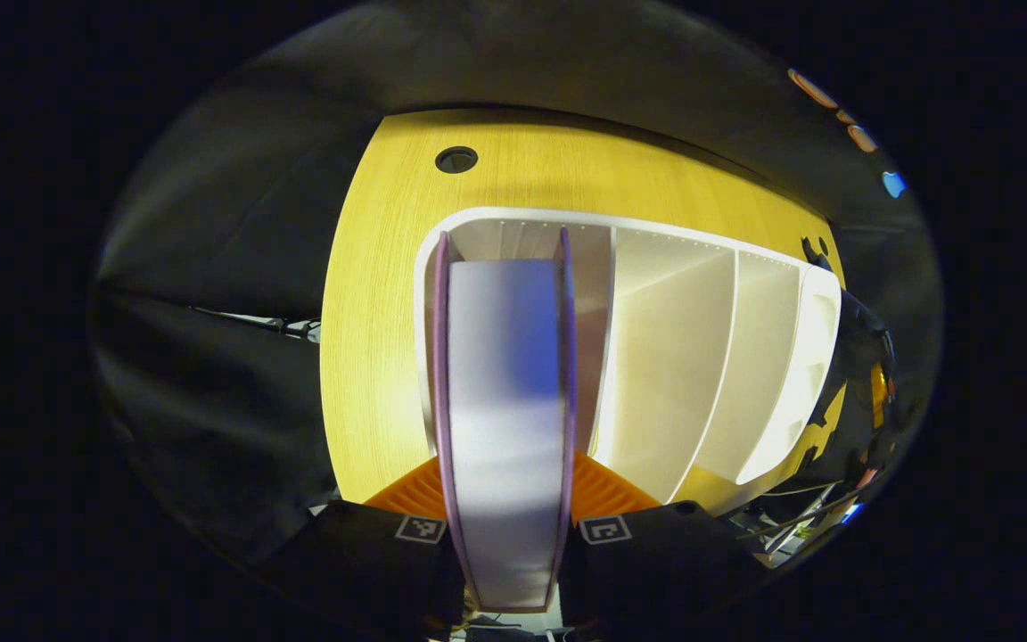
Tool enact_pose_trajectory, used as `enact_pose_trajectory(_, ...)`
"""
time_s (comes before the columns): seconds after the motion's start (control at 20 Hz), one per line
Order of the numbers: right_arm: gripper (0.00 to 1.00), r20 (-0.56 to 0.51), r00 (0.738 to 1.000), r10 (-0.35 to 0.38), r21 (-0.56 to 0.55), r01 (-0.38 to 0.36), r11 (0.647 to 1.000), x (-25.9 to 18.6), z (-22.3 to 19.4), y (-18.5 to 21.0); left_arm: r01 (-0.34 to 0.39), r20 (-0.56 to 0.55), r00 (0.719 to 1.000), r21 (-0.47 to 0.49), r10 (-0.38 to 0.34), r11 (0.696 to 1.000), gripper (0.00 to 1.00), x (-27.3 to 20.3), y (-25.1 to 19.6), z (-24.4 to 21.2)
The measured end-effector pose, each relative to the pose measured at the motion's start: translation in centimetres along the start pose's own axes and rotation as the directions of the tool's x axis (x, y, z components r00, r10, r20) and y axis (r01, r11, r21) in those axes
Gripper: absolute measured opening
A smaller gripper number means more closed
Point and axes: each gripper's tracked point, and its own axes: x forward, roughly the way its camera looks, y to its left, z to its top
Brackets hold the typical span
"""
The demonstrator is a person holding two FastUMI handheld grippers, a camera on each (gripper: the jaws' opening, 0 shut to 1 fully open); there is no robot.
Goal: Open the schoolbag, grab two books from the bookshelf and put them into the schoolbag.
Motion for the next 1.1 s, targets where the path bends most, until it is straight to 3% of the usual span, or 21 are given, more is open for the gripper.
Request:
enact_pose_trajectory(0.4,0.02,0.004,1.0,0.008,-0.012,-0.008,1.0,0.0,-0.1,0.2,-0.055,-0.057,0.997,-0.072,0.05,0.996,0.38,-1.4,0.4,-2.2)
enact_pose_trajectory(0.55,0.02,0.006,1.0,0.015,-0.015,-0.015,1.0,-0.1,-0.1,0.2,-0.115,-0.024,0.993,-0.029,0.114,0.993,0.38,-4.4,1.3,-2.6)
enact_pose_trajectory(0.85,0.02,0.014,0.999,0.037,-0.034,-0.036,0.999,0.0,-0.2,0.3,-0.177,0.052,0.983,0.02,0.176,0.984,0.39,-11.4,0.1,-4.5)
enact_pose_trajectory(1.1,0.03,0.02,0.997,0.075,-0.034,-0.074,0.997,-0.2,-0.3,0.2,-0.116,0.146,0.983,0.008,0.114,0.993,0.39,-16.0,-4.5,-6.2)
